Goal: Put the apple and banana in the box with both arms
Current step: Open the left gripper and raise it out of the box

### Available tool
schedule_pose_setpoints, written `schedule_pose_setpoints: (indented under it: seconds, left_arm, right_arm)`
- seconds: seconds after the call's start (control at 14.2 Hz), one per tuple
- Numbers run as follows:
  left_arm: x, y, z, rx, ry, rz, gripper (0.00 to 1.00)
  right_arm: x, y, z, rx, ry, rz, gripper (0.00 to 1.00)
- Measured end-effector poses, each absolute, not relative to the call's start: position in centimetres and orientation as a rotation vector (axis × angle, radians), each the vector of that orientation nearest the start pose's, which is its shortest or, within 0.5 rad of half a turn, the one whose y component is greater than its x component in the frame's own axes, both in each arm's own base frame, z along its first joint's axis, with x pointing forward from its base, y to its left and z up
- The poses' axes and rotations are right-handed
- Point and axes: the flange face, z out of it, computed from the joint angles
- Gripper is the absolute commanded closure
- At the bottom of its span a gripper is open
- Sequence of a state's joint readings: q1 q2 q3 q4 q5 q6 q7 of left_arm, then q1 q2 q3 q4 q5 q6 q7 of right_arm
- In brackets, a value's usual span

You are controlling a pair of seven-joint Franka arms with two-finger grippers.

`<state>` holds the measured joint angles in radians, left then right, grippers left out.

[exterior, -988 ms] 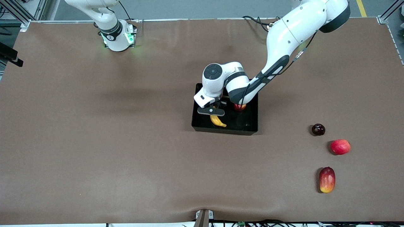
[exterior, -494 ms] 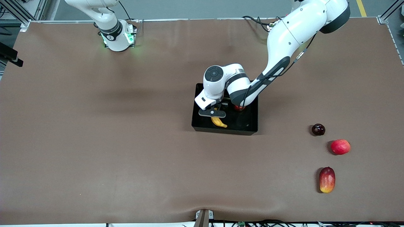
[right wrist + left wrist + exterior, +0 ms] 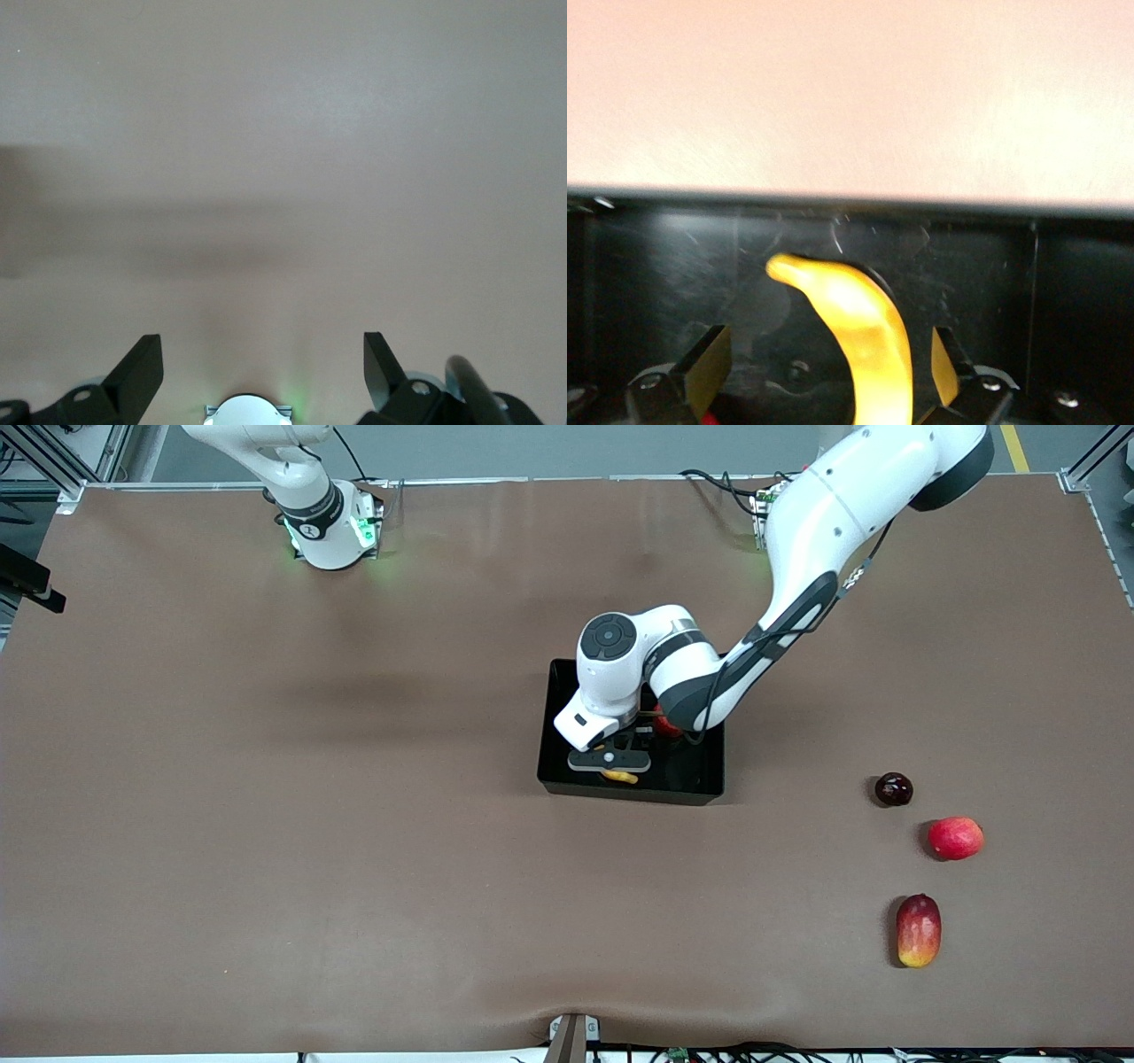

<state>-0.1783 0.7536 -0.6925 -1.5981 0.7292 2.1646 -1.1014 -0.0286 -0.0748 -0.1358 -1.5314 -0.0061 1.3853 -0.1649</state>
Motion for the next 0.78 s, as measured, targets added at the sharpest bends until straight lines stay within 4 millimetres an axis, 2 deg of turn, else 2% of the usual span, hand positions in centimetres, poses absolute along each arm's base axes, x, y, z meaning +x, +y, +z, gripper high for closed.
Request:
schedule_pose_setpoints:
  seconds: [0.14, 0.35, 0.56, 0.78]
  left_arm:
    - [52.6, -46.0, 30.2, -3.059, 0.02, -0.255, 0.0]
    - [53.7, -43.9, 35.9, -3.04, -0.07, -0.241, 0.0]
    - [55.9, -39.4, 41.0, -3.025, -0.086, -0.202, 0.0]
    - [58.6, -33.9, 43.9, -3.039, -0.113, -0.184, 0.0]
  right_arm:
    - [50.4, -8.7, 66.6, -3.124, -0.001, 0.11, 0.0]
    - [50.4, -8.7, 66.6, -3.124, -0.001, 0.111, 0.0]
    - [50.4, -8.7, 66.6, -3.124, -0.001, 0.111, 0.0]
    - [50.4, -8.7, 66.6, -3.124, -0.001, 0.111, 0.0]
